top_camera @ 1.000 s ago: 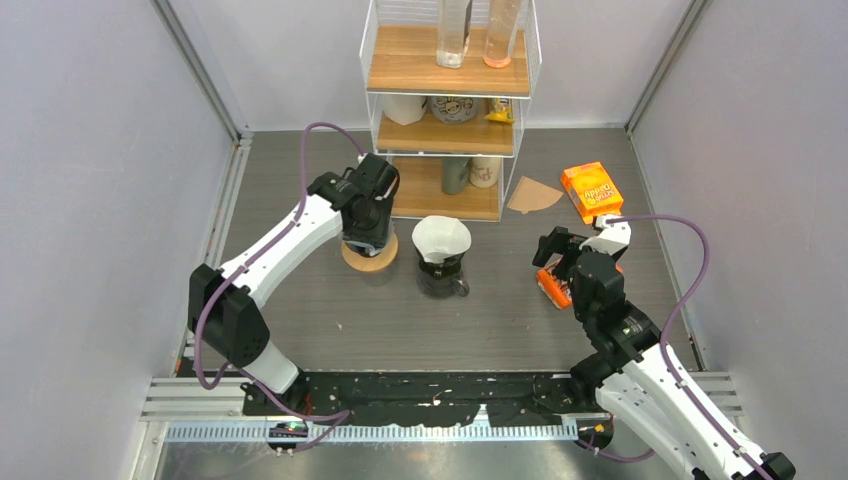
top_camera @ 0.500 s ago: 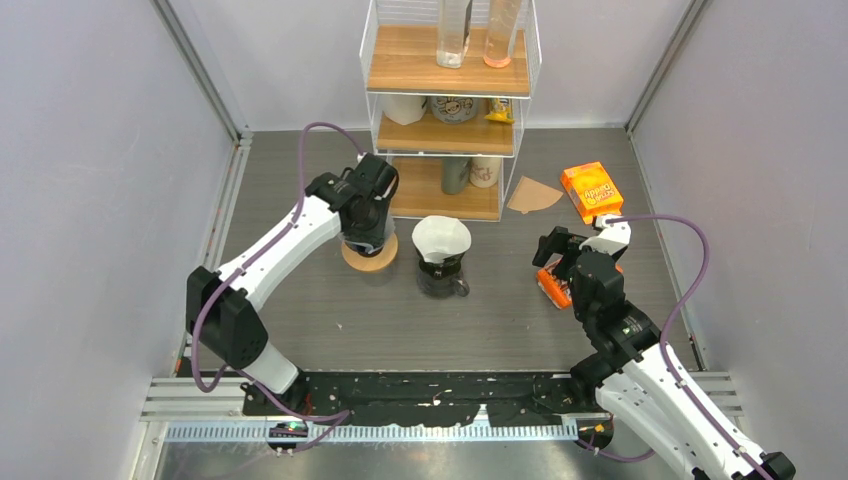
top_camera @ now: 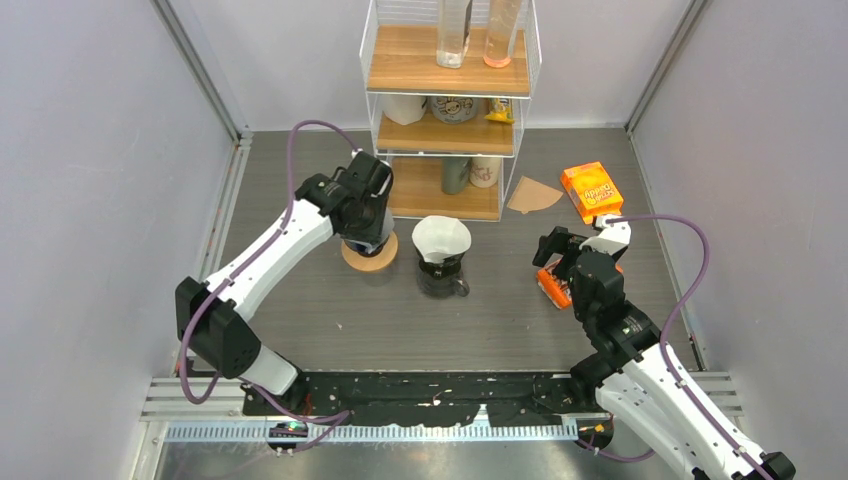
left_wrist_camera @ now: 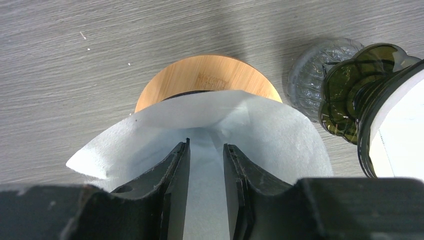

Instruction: Place the coffee filter in the dripper

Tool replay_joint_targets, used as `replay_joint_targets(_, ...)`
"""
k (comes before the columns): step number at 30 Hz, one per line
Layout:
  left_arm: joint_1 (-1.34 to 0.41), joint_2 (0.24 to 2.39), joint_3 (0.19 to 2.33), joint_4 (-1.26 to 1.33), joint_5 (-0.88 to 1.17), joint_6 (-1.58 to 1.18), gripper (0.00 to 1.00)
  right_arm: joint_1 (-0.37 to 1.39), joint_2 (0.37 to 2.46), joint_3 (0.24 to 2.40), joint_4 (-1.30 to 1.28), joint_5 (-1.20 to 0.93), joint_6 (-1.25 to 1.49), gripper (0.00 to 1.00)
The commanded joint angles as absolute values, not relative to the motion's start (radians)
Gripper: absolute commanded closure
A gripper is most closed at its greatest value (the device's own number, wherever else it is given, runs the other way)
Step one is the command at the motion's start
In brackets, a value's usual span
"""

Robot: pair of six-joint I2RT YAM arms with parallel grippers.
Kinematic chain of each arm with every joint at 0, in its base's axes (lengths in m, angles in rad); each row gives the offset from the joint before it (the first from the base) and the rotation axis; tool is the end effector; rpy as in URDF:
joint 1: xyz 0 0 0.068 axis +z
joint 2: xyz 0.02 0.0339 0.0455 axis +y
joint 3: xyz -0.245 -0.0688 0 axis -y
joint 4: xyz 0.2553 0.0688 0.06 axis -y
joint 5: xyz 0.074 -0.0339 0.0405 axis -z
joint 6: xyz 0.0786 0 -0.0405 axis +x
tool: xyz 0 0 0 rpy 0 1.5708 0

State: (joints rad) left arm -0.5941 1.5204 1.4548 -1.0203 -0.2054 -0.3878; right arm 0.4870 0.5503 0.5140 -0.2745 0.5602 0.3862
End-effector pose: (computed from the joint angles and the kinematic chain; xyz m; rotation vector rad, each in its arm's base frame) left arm 0.2880 -0.1752 0.2678 0.2033 2.6119 -0.0673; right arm 0.1984 0.0578 0.2493 0.2855 1.8113 0.0855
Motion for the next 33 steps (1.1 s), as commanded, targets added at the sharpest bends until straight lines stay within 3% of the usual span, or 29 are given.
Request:
replay_joint_targets(1, -0.591, 1.460, 1.509, -0.986, -0.205, -0.382, 0.63, 0.485, 0.555, 0.547, -0.253, 0.589, 0.374, 0.03)
replay_joint_targets(8, -0.592, 1.373, 1.538, -0.952, -0.162, -0.380, 0.50, 0.485, 0.547, 0.549, -0.256, 0.606, 0.372, 0.04)
replay_joint_targets(12, -0.592, 1.290, 1.527, -0.905, -0.169, -0.384, 0.38, 0.485, 0.542, 0.549, -0.251, 0.619, 0.369, 0.04)
replay_joint_targets(14, -0.592, 1.256, 1.520, -0.875, -0.169, -0.379, 0.25, 0.485, 0.546, 0.550, -0.248, 0.624, 0.366, 0.04)
replay_joint_targets(16, -0.592, 1.224, 1.509, -0.848, -0.180, -0.378, 0.02, 0.485, 0.554, 0.554, -0.246, 0.632, 0.363, 0.04)
replay_joint_targets(25, -0.548, 1.053, 1.365, -0.755, -0.406, -0.446, 0.00, 0.483, 0.607, 0.598, -0.250, 0.667, 0.357, 0.05)
replay_joint_targets(30, -0.290, 0.976, 1.180, -0.578, -0.162, -0.550, 0.00, 0.458, 0.690, 0.678, -0.272, 0.668, 0.384, 0.05)
replay_joint_targets(33, -0.209, 0.963, 1.087, -0.495, -0.143, -0.594, 0.01, 0.394, 0.780, 0.747, -0.295, 0.611, 0.396, 0.05)
